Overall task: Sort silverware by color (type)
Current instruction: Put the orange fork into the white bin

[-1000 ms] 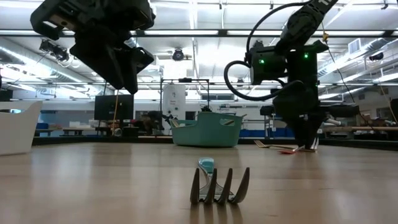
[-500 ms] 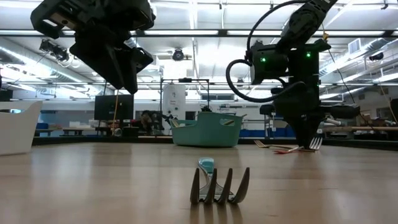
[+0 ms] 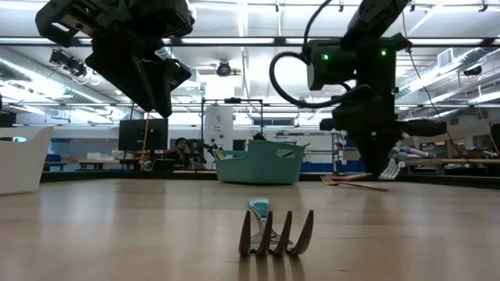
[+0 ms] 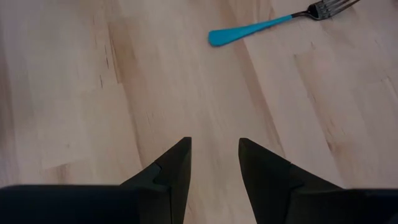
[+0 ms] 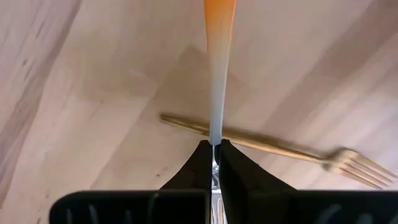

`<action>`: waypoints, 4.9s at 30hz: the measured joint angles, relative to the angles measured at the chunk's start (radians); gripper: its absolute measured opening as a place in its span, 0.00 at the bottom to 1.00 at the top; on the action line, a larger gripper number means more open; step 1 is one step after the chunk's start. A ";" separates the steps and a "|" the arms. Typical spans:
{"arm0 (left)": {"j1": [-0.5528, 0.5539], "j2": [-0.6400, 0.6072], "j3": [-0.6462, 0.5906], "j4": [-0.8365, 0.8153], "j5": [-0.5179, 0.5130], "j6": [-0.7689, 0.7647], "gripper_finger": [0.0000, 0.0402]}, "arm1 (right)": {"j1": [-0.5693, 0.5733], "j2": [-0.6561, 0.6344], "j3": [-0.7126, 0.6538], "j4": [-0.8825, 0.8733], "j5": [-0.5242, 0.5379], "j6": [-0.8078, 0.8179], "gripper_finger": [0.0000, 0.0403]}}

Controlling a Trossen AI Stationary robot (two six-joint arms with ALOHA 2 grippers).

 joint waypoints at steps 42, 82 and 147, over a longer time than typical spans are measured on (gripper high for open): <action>0.000 0.006 -0.259 0.312 -0.116 -0.080 0.35 | 0.131 -0.025 0.208 -0.158 -0.042 0.252 0.04; -0.057 -0.008 -0.296 0.503 -0.156 -0.074 0.35 | 0.130 -0.087 0.208 0.169 -0.269 0.480 0.04; 0.100 0.087 -0.222 1.326 0.245 0.300 0.21 | 0.033 -0.085 0.208 0.474 -0.714 0.435 0.04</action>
